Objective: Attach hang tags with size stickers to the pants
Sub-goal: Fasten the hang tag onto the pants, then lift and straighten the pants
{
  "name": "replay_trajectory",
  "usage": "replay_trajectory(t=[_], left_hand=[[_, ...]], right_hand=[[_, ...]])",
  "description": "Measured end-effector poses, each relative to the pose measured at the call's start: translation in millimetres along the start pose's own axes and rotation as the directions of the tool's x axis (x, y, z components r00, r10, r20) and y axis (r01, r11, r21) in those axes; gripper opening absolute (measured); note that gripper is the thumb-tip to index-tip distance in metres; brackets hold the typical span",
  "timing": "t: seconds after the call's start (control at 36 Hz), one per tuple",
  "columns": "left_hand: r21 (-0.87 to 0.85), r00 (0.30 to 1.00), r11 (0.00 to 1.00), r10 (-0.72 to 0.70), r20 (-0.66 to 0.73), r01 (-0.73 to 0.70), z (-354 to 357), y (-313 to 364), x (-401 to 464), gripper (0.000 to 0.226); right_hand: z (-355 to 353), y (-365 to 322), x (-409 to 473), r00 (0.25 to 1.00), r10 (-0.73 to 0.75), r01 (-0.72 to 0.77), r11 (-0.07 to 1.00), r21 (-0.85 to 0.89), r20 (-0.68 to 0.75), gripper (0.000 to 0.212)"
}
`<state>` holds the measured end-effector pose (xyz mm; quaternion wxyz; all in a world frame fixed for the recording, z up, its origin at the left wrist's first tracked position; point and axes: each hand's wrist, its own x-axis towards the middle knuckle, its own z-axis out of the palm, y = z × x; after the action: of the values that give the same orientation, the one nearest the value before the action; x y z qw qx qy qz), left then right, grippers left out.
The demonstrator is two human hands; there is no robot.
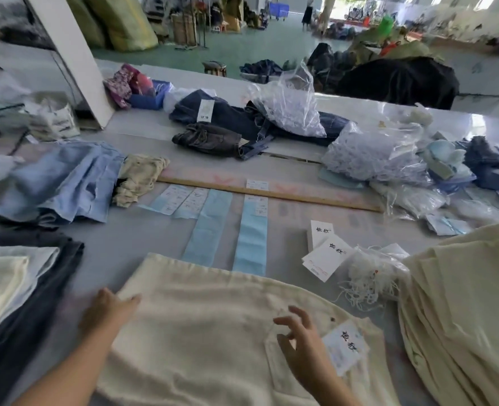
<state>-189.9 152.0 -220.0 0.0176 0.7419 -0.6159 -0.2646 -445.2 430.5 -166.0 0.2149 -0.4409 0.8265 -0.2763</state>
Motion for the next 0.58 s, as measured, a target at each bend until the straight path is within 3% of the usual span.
replay_trajectory(t=[0.06, 0.11, 0.22, 0.28, 0.33, 0.39, 0.47, 0.53, 0.58], left_hand=[[-0.034, 0.983, 0.997, 0.068, 0.172, -0.063, -9.9, 1.1, 5.1, 0.092], [-0.084, 0.953, 0.985, 0.165, 0.255, -0.148, -23.2, 8.2, 0.9, 0.087], [-0.145, 0.858, 0.887, 0.461, 0.227, -0.438, -64.4, 35.0, -40.9, 0.069], [-0.294, 0.76, 0.778, 0.618, 0.199, -0.556, -89.1, 48.8, -75.1, 0.063], [-0.441, 0.605, 0.632, 0.765, 0.222, -0.637, -116.0, 58.9, -109.7, 0.051], [-0.577, 0.447, 0.543, 0.837, 0.315, -0.61, -140.1, 64.5, -136.4, 0.03], [-0.738, 0.269, 0.509, 0.86, 0.433, -0.443, -167.9, 66.7, -156.0, 0.031], [-0.783, 0.23, 0.488, 0.873, 0.431, -0.386, -180.9, 67.2, -156.3, 0.032], [-0.809, 0.257, 0.458, 0.887, 0.384, -0.37, -191.7, 70.8, -145.9, 0.033]], right_hand=[[15.0, -28.3, 4.2, 0.987, -0.115, 0.126, 0.988, -0.093, 0.11, 0.028], [26.8, -58.2, 6.5, 0.952, -0.227, 0.26, 0.953, -0.153, 0.207, 0.038], [36.8, -119.6, 11.8, 0.844, -0.468, 0.518, 0.838, -0.171, 0.261, 0.072], [32.7, -148.8, 16.9, 0.796, -0.567, 0.601, 0.781, -0.17, 0.21, 0.09], [20.5, -172.3, 21.0, 0.758, -0.639, 0.652, 0.745, -0.14, 0.13, 0.105], [1.1, -187.4, 21.6, 0.705, -0.707, 0.707, 0.693, -0.142, 0.053, 0.113], [-36.2, -197.2, 14.8, 0.715, -0.698, 0.68, 0.707, -0.194, -0.042, 0.105], [-59.4, -197.8, 8.4, 0.728, -0.666, 0.624, 0.742, -0.246, -0.165, 0.092], [-79.5, -197.1, -3.2, 0.718, -0.633, 0.611, 0.773, -0.171, -0.289, 0.065]])
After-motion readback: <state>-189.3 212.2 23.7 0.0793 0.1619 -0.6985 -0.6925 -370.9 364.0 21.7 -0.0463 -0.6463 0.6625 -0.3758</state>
